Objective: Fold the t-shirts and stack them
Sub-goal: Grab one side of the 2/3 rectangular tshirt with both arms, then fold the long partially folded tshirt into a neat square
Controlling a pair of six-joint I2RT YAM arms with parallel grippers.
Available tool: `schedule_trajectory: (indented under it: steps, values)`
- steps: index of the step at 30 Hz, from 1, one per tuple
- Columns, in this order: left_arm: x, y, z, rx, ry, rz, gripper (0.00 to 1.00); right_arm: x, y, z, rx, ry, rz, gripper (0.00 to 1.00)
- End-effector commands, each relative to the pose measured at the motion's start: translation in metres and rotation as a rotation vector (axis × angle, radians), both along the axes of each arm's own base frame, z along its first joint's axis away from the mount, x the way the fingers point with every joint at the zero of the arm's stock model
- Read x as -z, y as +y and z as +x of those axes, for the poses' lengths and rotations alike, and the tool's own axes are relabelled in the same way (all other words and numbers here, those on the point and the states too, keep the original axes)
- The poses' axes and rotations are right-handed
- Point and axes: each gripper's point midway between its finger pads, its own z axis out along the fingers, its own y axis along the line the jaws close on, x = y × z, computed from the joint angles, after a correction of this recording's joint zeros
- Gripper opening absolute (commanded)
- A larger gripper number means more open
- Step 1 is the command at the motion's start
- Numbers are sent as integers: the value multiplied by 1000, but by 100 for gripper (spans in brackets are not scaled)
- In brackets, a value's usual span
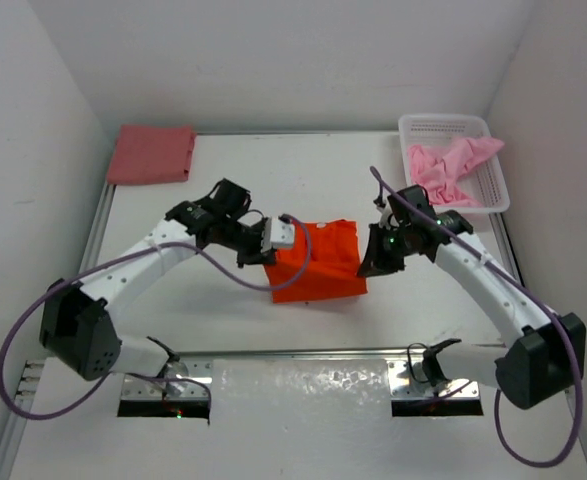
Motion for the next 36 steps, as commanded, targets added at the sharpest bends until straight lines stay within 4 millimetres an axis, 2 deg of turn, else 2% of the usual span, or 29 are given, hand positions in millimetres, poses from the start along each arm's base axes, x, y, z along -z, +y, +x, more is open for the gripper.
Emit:
schedule_trajectory:
  steps: [1, 4, 12, 13, 15, 16, 17, 19, 21, 25, 30, 32, 36]
  values:
    - [-14, 1, 37, -122, -21, -43, 0, 0, -8, 28, -9, -39, -24, 0]
    - [-12, 2, 61, -176, -64, -39, 0, 1, 0, 52, 1, -49, 7, 0]
    - [7, 12, 114, -314, -22, -9, 0, 5, -1, 105, 51, -84, 17, 0]
    - [5, 12, 119, -324, -27, -11, 0, 2, 0, 112, 58, -95, 23, 0]
    - [11, 14, 125, -334, -11, 1, 0, 11, 2, 123, 65, -79, 26, 0]
    - [16, 14, 128, -337, -1, 9, 0, 9, 3, 130, 71, -85, 27, 0]
    - [19, 15, 130, -338, 2, 13, 0, 18, 4, 135, 74, -64, 22, 0]
    - [31, 14, 134, -339, 25, 27, 0, 21, 6, 145, 79, -66, 22, 0]
    - [37, 14, 140, -348, 31, 32, 0, 33, 5, 150, 86, -40, 7, 0]
    - [47, 21, 158, -399, 14, 33, 0, 38, -3, 169, 126, -67, -26, 0]
    - [54, 28, 186, -473, -22, 16, 0, 43, 0, 194, 175, -103, 2, 0]
    - [58, 28, 195, -486, -42, 14, 0, 53, 0, 200, 190, -90, -9, 1]
    - [70, 27, 210, -524, -53, 14, 1, 63, -5, 218, 226, -101, -42, 16]
